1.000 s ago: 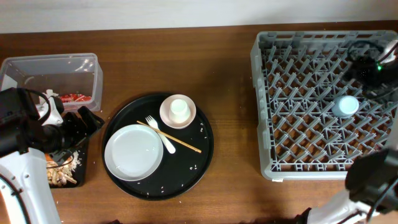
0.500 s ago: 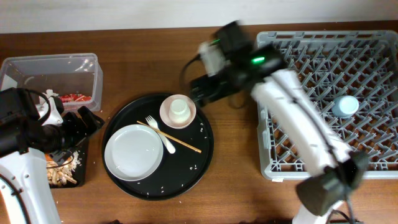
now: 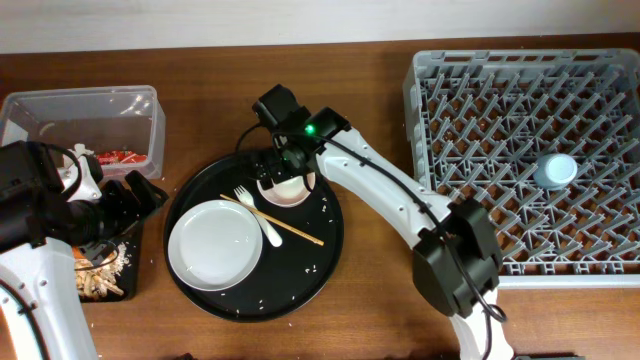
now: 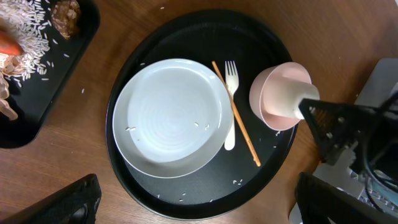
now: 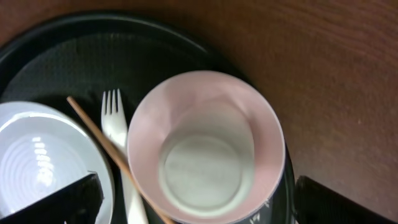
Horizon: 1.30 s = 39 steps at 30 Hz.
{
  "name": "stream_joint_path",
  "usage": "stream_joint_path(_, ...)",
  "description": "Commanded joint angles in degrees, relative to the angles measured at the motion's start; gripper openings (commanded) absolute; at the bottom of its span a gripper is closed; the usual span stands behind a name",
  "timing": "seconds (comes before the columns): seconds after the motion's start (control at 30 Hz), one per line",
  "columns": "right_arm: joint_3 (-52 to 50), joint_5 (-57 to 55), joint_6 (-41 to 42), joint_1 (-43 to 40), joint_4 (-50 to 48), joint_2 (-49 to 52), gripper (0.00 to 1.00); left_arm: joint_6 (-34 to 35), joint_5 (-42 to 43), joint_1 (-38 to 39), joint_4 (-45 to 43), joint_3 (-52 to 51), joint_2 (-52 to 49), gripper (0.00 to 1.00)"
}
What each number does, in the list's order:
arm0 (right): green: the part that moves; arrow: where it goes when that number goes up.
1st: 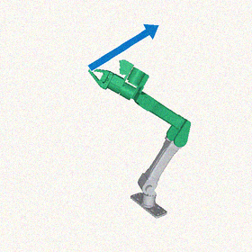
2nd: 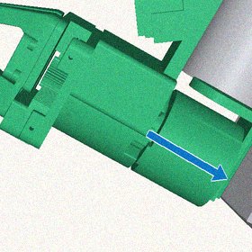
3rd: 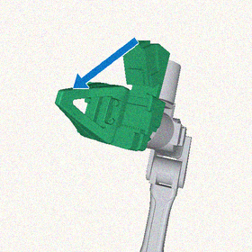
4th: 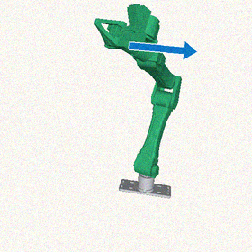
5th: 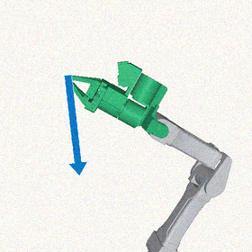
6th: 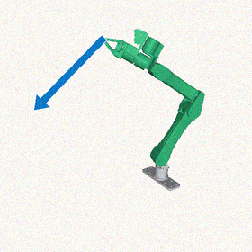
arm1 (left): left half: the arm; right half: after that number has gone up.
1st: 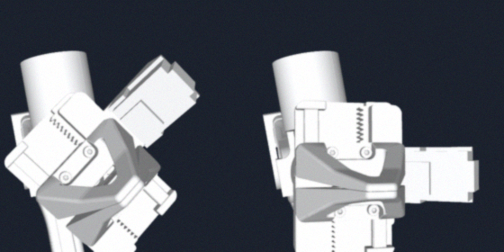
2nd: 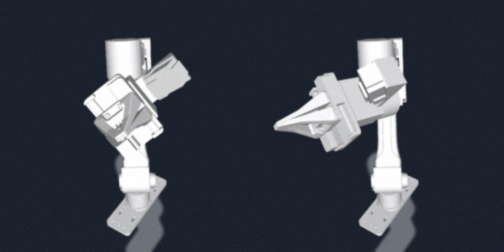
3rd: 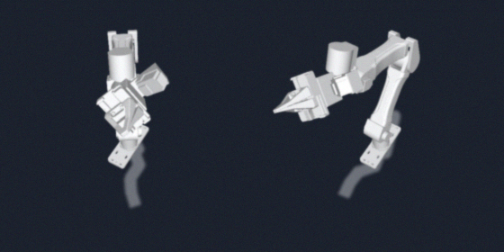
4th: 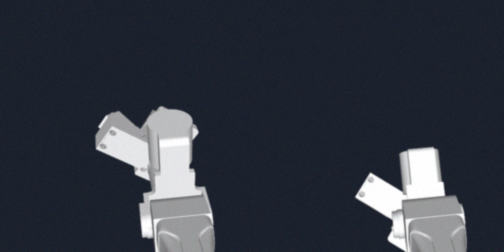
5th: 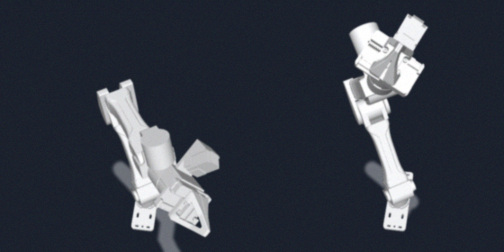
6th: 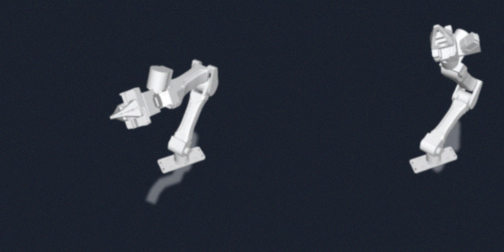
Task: Sort waste into correct bins and load items into the dishwasher rack
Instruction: 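Reach the right gripper into the pink bowl and grasp the white cup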
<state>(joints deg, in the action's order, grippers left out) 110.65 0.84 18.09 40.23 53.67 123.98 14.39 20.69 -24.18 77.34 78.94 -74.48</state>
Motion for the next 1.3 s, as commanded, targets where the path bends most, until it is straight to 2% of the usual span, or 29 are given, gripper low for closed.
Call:
stream_joint_path(0.0, 0.13, -1.57, 0.9, 0.26, -1.64, 2.47, 0.96, 0.35, -0.17, -0.26, 0.07, 0.0, 0.42, 0.99)
stream_joint_path(0.47, -0.61, -1.55, 1.11, 0.33, -2.49, 5.09, 0.92, 0.35, -0.17, -0.26, 0.09, 0.0, 0.42, 0.99)
stream_joint_path(0.63, -0.63, -1.55, 1.14, 0.33, -1.99, 5.09, 0.78, 0.35, -0.17, -0.26, 0.09, 0.0, 0.39, 0.99)
stream_joint_path(1.1, -0.72, -1.55, 2.23, 0.33, -0.42, 5.73, 0.76, 0.35, -0.17, -0.26, 0.04, 0.0, 0.39, 0.99)
stream_joint_path(1.17, -0.72, -1.53, 2.21, 0.33, -0.42, 5.73, 0.68, 0.35, -0.17, -0.26, 0.04, 0.0, 0.39, 0.99)
stream_joint_path(1.27, -0.7, -1.57, 2.16, 0.24, 0.13, 4.81, 0.64, 0.35, -0.17, -0.26, 0.04, 0.0, 0.39, 0.99)
